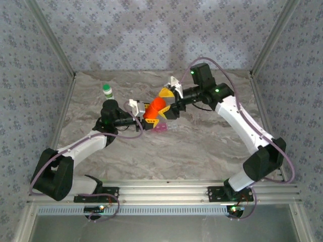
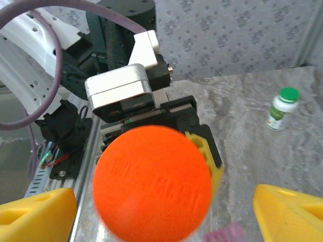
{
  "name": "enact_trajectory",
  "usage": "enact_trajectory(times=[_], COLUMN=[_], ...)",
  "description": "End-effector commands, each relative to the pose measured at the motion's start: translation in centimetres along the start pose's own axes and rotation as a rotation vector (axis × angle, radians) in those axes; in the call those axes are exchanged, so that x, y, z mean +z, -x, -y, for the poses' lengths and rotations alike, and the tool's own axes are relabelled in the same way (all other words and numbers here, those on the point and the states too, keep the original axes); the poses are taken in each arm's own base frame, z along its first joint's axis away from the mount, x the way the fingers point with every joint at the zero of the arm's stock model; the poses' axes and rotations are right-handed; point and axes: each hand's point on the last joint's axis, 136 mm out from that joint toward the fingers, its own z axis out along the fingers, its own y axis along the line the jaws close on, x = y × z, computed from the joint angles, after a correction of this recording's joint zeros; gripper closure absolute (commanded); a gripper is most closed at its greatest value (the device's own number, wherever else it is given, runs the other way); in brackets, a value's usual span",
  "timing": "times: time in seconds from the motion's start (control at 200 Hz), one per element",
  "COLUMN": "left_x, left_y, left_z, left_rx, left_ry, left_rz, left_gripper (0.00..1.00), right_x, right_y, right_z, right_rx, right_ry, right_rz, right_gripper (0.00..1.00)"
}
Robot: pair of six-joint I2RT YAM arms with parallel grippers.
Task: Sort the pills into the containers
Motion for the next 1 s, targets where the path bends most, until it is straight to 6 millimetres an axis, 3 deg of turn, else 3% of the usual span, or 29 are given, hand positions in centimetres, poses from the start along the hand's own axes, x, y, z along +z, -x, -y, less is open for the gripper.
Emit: enact_trajectory(times=[0.0, 0.24, 0.375, 0.56, 0.85, 1.0], left_x=[-0.5, -2.2, -3.3, -3.3, -2.1, -1.7], left_y=[1.5, 0.7, -0.1, -0.8, -2.3, -2.7], left_z=[-1.5, -6.1, -7.7, -7.6, -6.5, -6.5], left_rx=[0.066, 0.045, 0.022, 0.01, 0.017, 0.017], left_ry=[0.116, 0.426, 0.541, 0.575, 0.578, 0.586], left_rz=[0.025, 0.003, -0.011, -0.027, -0.08, -0.093], left_gripper=[1.0, 1.0, 1.0, 1.0, 1.0, 1.0], right_x=[-2.1, -3.3, -2.7, -1.2, -0.7, -0.6], right_y=[1.7, 4.3, 5.5, 5.7, 2.2, 1.9], right_z=[0.5, 2.9, 3.8, 5.0, 8.6, 9.0], right_rx=[0.0, 0.12, 0.174, 0.298, 0.544, 0.591], right_ry=[-0.112, -0.344, -0.462, -0.539, -0.655, -0.649], right_rz=[0.044, 0.105, 0.136, 0.169, 0.124, 0.135], right_gripper=[0.04, 0.02, 0.05, 0.07, 0.08, 0.1])
